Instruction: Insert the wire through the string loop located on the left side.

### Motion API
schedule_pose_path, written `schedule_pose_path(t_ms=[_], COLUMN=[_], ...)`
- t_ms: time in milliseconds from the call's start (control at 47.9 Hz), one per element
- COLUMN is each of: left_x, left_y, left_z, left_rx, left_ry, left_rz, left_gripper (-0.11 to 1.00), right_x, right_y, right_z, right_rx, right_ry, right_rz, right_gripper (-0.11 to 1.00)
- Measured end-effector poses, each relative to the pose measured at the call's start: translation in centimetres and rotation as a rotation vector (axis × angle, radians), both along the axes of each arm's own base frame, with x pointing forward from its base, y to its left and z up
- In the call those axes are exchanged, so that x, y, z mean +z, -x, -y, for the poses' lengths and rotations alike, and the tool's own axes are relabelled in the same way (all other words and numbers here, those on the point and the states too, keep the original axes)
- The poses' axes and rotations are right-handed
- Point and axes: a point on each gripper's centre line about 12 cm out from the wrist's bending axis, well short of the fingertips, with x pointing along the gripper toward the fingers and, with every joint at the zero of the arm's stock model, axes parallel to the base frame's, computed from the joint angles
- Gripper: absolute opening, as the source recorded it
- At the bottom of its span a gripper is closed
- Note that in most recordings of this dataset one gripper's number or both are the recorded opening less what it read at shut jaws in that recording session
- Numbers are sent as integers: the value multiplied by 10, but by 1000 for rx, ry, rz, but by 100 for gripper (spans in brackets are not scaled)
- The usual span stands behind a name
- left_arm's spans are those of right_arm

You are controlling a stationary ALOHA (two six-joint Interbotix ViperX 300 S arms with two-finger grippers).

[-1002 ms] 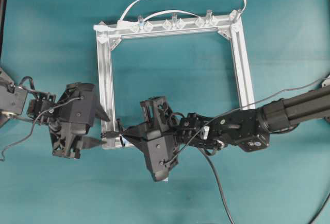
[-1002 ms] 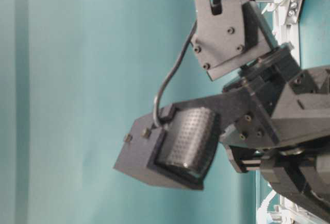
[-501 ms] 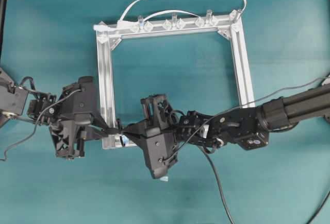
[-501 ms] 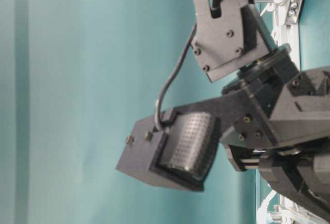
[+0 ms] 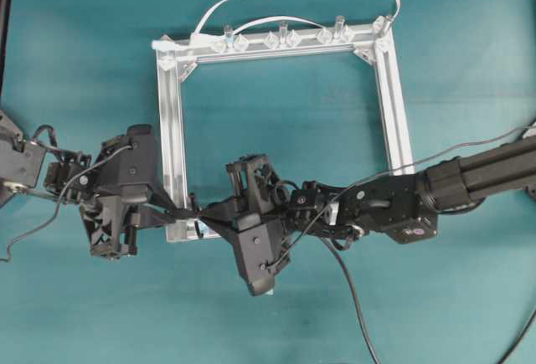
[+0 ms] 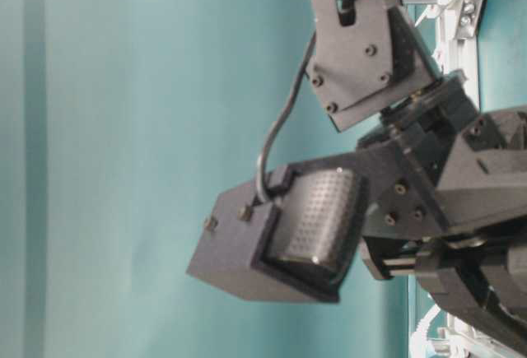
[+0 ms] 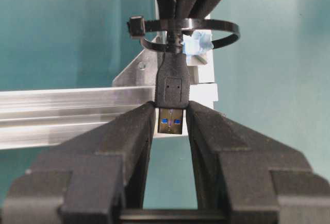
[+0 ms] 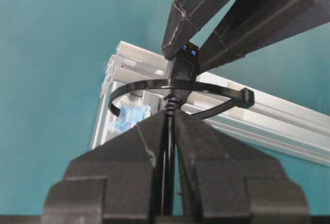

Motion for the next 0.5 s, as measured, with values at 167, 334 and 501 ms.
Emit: schedule_pose_path(t_ms=[167, 334, 501], left_x=[0, 0, 0], left_y=[0, 0, 0], left_z=[0, 0, 0], left_rx=[0, 0, 1], left_ry=[0, 0, 0], left_rz=[0, 0, -2], left_gripper=[22, 22, 22], right_x=[0, -1, -3], right_y=[0, 0, 2], right_z=[0, 0, -1], right_rx=[1, -13, -8], right_ry=[1, -17, -22], right_rz=[0, -4, -21], right_gripper=[23, 72, 100])
